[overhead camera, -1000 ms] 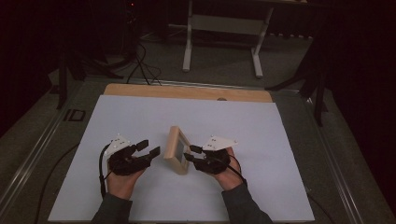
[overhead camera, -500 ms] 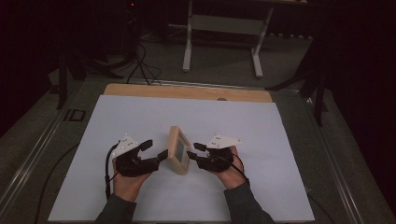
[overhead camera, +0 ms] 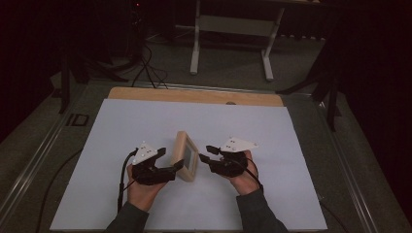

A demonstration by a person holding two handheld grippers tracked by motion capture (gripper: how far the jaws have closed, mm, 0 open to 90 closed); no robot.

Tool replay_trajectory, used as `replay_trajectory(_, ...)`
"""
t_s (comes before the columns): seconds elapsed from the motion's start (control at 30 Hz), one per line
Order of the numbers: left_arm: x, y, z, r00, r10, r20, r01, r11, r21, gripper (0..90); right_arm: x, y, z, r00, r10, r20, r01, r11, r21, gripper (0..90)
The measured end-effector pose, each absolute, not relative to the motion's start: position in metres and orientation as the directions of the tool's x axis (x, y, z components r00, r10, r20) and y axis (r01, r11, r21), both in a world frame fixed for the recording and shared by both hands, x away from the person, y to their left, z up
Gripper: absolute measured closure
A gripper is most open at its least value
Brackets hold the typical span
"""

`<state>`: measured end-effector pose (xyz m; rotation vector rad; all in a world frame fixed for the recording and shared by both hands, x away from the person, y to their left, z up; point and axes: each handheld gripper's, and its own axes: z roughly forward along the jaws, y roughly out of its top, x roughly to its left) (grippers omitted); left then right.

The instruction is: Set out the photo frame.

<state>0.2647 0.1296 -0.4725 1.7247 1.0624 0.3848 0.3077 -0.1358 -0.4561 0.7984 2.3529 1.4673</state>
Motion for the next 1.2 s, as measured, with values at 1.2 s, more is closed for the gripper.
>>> replay_trajectory(1.2,0.277,0.118,-0.487,0.564,0.774,-0.287,0.546,-0.089,0.833,48.3,0.31,-0.147,-0.451,-0.803,0.592,0.069,0.311,0.317,0.896,55.7)
